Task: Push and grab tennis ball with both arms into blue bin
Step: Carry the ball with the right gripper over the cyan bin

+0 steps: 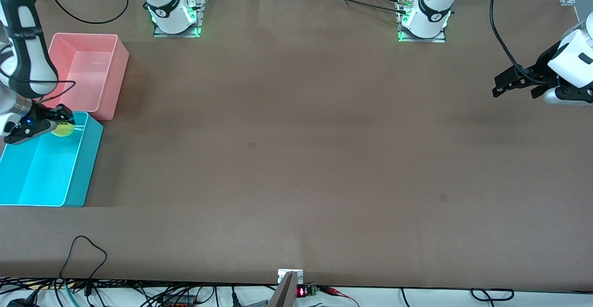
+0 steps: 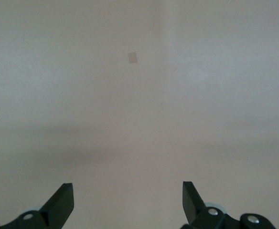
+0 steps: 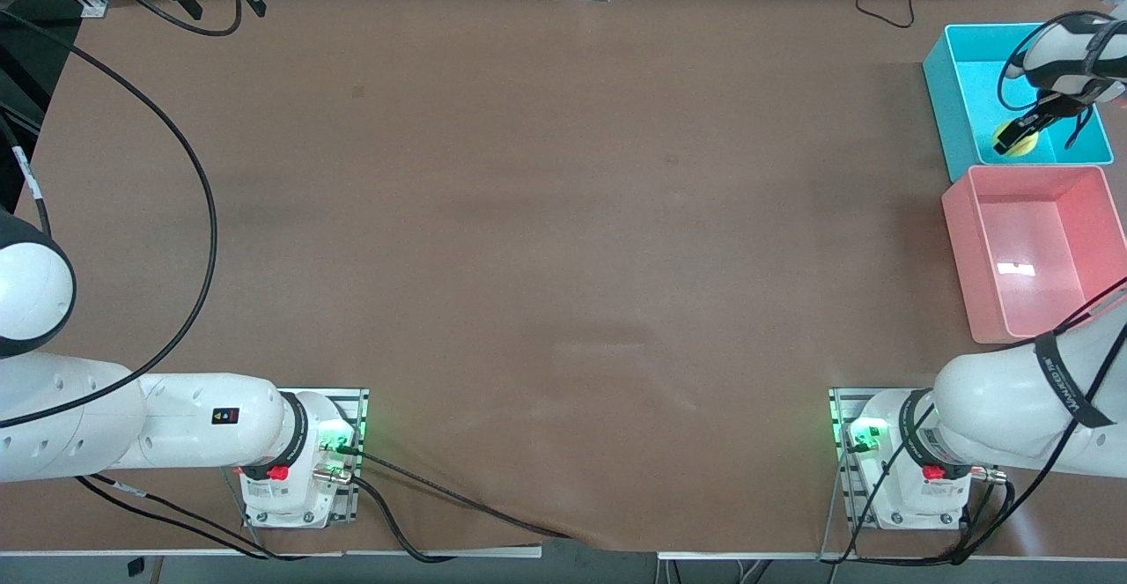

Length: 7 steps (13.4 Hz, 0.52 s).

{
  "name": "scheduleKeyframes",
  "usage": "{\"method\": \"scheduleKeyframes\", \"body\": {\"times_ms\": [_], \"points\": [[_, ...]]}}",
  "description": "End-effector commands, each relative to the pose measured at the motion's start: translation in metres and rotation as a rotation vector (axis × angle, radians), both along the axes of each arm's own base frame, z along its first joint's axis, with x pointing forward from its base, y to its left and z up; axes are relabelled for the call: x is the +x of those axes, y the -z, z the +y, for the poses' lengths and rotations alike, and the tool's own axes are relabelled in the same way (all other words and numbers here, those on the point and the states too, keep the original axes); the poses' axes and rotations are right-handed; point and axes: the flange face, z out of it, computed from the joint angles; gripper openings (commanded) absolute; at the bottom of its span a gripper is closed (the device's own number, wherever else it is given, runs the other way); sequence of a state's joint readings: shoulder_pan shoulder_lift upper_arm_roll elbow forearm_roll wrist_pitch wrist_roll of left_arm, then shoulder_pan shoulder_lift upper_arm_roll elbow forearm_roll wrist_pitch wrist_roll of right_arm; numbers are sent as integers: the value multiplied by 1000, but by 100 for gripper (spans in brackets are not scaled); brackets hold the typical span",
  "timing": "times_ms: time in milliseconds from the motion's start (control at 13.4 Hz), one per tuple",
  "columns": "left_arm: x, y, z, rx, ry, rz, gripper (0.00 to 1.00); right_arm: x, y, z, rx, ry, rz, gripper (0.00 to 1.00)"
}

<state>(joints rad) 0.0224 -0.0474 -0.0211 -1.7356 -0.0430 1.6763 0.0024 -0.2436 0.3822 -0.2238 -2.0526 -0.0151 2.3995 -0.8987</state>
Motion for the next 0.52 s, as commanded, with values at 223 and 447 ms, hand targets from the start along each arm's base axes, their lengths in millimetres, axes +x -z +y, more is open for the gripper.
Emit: {"method": "scheduleKeyframes", "body": {"times_ms": [223,447], "points": [[1,-6,-13,-3,19,-2,100,1,33,-27,-15,67,29,13],[0,-5,-17,1,21,1,100,-2,39,-29,-10,79,39,45]]}}
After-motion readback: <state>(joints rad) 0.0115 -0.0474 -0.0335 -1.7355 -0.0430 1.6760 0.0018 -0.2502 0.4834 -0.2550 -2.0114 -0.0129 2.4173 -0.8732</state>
